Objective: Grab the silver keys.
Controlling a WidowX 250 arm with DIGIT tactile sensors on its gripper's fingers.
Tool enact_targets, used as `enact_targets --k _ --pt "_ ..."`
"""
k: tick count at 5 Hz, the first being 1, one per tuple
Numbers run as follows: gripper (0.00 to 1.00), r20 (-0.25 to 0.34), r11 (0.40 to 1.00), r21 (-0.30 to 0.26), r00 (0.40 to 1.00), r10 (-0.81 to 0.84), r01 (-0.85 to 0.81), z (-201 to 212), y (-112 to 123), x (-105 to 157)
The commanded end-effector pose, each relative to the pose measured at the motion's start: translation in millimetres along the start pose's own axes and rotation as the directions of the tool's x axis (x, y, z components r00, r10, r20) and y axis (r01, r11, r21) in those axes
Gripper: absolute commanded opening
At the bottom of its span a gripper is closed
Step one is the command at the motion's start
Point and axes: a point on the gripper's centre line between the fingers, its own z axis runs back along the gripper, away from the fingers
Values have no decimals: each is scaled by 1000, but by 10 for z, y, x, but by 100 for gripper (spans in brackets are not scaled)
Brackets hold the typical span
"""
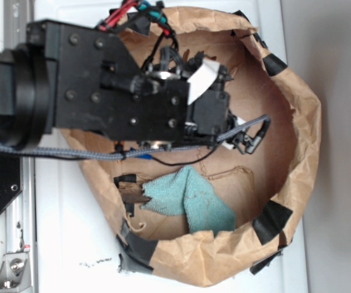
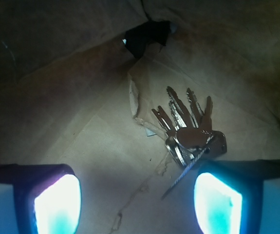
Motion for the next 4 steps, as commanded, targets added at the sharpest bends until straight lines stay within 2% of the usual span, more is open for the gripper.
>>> enact_targets --k 1,3,4 --pt "100 32 998 41 999 41 -42 -104 391 196" --pt "100 43 997 61 998 37 -40 -259 373 175" --pt "0 46 996 69 998 52 -55 -315 333 171"
